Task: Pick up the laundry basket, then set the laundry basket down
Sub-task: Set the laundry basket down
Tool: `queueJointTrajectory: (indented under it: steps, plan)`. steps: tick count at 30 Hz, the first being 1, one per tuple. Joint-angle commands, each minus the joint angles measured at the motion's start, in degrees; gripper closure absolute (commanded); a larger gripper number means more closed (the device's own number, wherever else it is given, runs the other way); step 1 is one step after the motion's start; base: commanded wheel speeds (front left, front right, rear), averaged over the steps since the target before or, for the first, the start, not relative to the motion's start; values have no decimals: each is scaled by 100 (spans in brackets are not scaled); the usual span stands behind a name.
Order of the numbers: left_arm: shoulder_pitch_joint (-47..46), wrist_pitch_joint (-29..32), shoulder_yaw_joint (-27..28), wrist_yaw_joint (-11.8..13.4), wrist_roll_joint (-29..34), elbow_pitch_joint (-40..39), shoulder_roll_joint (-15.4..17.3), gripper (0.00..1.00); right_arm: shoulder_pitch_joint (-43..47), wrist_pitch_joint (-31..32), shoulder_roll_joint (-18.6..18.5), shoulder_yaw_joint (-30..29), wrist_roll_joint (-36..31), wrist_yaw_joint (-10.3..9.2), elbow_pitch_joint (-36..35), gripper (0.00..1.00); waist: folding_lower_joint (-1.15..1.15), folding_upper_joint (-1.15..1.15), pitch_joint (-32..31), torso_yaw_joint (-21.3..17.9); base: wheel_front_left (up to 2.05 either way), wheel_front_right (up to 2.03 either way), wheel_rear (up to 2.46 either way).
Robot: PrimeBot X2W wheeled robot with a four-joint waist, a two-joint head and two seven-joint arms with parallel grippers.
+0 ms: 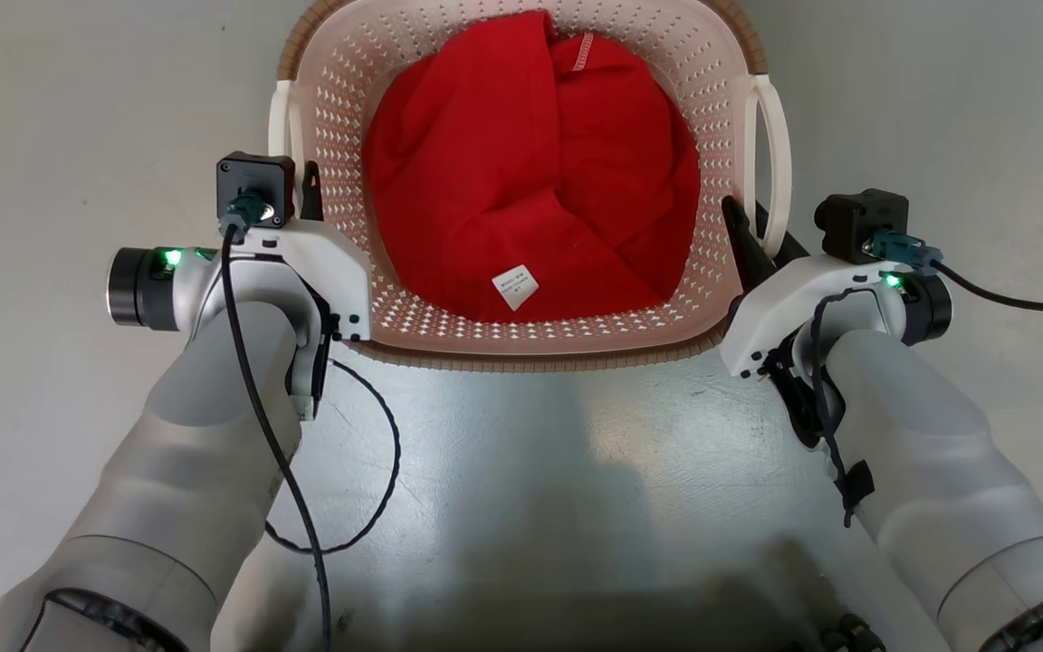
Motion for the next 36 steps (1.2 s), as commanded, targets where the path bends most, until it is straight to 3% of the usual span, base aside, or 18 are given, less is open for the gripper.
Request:
queueJointTrajectory:
  steps: [1,27,28,29,30,31,32,33,36]
  plan:
    - [-120,-36,123,92,142,-84,166,100,197,-78,182,216,-10,102,-140,100,0,0,33,18,0,0,0]
    - [-230,-36,609,-54,678,-47,142,100,30,-79,182,479,376,102,-192,100,0,0,184,-72,0,0,0]
    - [-233,-36,618,-75,691,-39,128,100,28,-79,182,434,409,102,-173,90,0,0,190,-70,0,0,0]
    - [-239,-36,632,-94,702,-38,117,100,-2,-79,182,376,398,102,-153,59,0,0,199,-71,0,0,0]
    - [-246,-36,652,-102,713,-46,108,81,-29,-79,182,309,373,102,-126,0,0,0,209,-68,0,0,0]
    - [-252,-36,664,-108,739,-70,100,54,-34,-79,182,249,374,102,-99,0,0,0,220,-60,0,0,0]
    - [-253,-36,683,-108,761,-98,92,41,-40,-79,182,226,373,102,-81,0,0,0,232,-50,0,0,0]
    - [-246,-36,713,-107,776,-128,86,0,-46,-79,182,195,379,102,-85,0,0,0,242,-47,0,0,0]
    - [-196,-36,800,-89,827,-205,63,0,-46,-79,182,139,377,102,-101,0,0,0,260,-38,0,0,0]
